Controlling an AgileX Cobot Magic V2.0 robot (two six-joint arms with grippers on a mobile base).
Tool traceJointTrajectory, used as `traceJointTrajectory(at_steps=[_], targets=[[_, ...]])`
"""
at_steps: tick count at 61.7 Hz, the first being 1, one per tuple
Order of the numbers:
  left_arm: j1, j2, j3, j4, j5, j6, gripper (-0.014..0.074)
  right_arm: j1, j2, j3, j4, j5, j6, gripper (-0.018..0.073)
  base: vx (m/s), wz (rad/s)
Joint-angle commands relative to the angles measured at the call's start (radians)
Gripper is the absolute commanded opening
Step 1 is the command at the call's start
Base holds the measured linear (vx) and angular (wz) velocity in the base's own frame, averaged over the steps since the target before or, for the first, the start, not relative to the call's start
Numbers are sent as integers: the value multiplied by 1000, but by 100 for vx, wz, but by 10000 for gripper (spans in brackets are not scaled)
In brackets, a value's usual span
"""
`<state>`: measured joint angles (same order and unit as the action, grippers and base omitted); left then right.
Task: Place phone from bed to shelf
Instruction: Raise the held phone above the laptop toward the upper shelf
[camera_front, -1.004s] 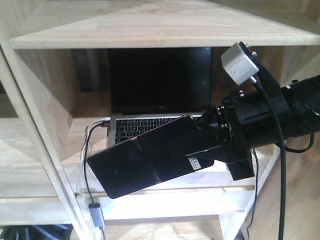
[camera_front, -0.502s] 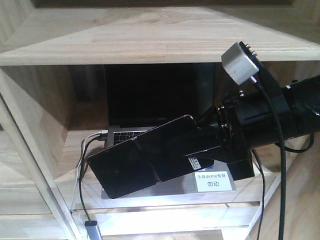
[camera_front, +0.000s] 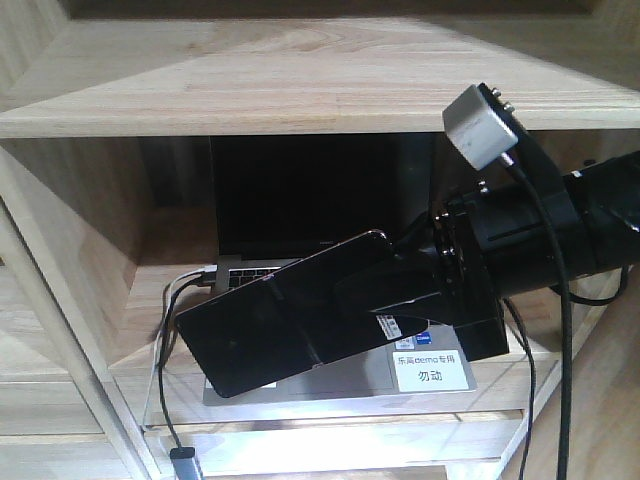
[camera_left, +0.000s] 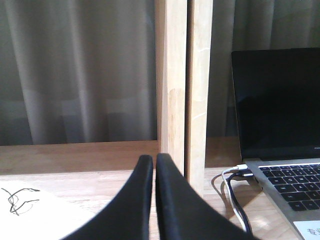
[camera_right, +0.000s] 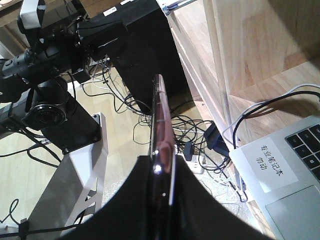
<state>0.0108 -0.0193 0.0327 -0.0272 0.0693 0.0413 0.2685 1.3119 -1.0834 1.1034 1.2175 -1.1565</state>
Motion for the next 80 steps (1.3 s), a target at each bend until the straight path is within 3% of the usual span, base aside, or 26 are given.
traceJointTrajectory(at_steps=[1, 49, 65, 80], targets=[[2, -6, -25, -10, -76, -9, 1, 1, -30, -22, 82, 63, -7, -2, 0, 0], [2, -6, -25, -10, -76, -9, 1, 1, -30, -25, 86, 56, -7, -2, 0, 0], [2, -6, -25, -10, -76, -9, 1, -4, -30, -27, 153, 56, -7, -2, 0, 0], [2, -6, -25, -10, -76, -9, 1, -4, -30, -187, 173, 43, 20, -2, 0, 0]])
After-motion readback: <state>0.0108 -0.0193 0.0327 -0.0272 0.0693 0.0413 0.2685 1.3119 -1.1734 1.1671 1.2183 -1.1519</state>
